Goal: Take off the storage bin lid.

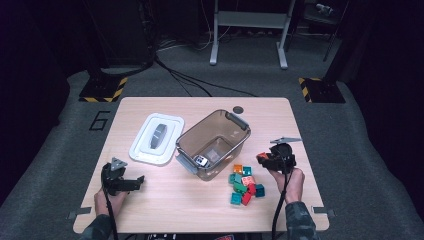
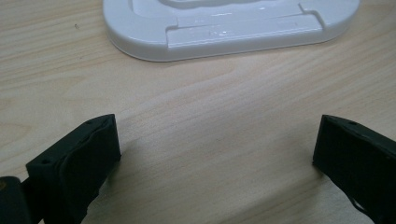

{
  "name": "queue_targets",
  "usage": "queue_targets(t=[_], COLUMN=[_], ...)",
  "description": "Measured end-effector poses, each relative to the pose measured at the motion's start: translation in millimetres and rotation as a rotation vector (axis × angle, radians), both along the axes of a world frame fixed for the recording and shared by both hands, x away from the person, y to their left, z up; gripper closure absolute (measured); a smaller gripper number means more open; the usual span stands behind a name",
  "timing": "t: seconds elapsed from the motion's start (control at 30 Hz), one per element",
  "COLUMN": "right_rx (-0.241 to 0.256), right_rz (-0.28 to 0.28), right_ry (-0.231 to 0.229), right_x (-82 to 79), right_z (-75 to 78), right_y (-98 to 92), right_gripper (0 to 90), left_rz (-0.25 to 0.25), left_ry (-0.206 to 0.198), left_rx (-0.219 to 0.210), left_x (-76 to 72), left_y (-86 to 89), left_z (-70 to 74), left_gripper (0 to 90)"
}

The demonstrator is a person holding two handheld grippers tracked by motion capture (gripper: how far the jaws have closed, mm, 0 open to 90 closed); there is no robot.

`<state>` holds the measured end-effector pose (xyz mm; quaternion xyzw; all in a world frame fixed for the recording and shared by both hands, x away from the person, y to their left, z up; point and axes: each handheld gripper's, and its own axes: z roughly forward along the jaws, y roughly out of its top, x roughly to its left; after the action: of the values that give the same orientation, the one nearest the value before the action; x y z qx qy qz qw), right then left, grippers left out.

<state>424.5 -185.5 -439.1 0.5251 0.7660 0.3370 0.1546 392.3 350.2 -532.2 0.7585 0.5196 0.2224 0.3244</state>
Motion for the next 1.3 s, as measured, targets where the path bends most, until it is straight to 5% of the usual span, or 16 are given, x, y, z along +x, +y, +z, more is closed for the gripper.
queue_targets(t=[0.83,1.3], right_rx=[-0.009,-0.019], right_rz=[0.024,0.059], right_ry=[-0.103,-0.143], right_x=[14.1,33.0], right_z=[60.4,88.7], right_y=[6.3,26.1], right_gripper=[59.1,59.1], left_rz=[0.0,0.0], left_ry=[0.003,0.003], left_rx=[0.001,0.002], left_x=[0.0,0.1], left_y=[-0.1,0.0], left_z=[0.2,0.2], left_gripper=[0.2,0.2])
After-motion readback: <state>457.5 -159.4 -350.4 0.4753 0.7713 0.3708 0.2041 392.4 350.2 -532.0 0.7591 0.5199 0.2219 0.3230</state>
